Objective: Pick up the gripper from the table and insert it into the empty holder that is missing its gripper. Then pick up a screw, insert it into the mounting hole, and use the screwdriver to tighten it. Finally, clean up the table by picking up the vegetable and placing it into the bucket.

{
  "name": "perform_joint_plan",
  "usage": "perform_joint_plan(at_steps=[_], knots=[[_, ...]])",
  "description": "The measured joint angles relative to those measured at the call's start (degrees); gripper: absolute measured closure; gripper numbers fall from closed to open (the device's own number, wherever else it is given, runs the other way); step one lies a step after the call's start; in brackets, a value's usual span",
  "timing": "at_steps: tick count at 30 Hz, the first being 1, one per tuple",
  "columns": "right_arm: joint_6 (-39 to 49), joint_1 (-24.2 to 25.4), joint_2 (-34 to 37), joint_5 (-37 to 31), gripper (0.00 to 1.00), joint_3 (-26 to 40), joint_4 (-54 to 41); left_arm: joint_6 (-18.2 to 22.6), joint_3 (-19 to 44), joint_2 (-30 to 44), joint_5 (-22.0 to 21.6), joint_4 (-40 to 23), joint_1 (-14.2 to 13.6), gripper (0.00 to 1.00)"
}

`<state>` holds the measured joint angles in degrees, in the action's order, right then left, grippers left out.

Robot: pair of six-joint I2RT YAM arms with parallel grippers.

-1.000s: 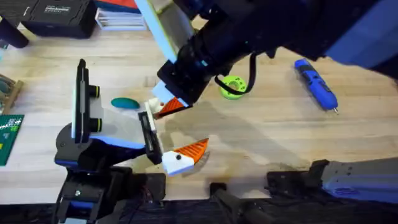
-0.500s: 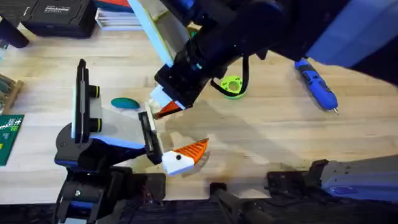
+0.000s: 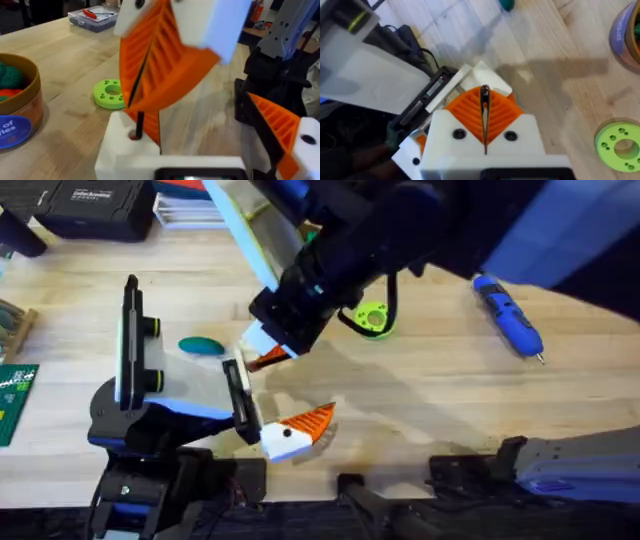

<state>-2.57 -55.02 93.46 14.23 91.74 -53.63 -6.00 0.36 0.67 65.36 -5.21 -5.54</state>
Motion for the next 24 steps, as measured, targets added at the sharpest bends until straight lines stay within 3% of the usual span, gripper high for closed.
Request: perform_joint_plan(at_steps=[24], knots=[[0.0, -1.1, 2.7, -0.9, 0.996, 0.0, 0.5, -0.2, 0.0, 0.0, 0.0, -0.8, 0.0, 0.015]])
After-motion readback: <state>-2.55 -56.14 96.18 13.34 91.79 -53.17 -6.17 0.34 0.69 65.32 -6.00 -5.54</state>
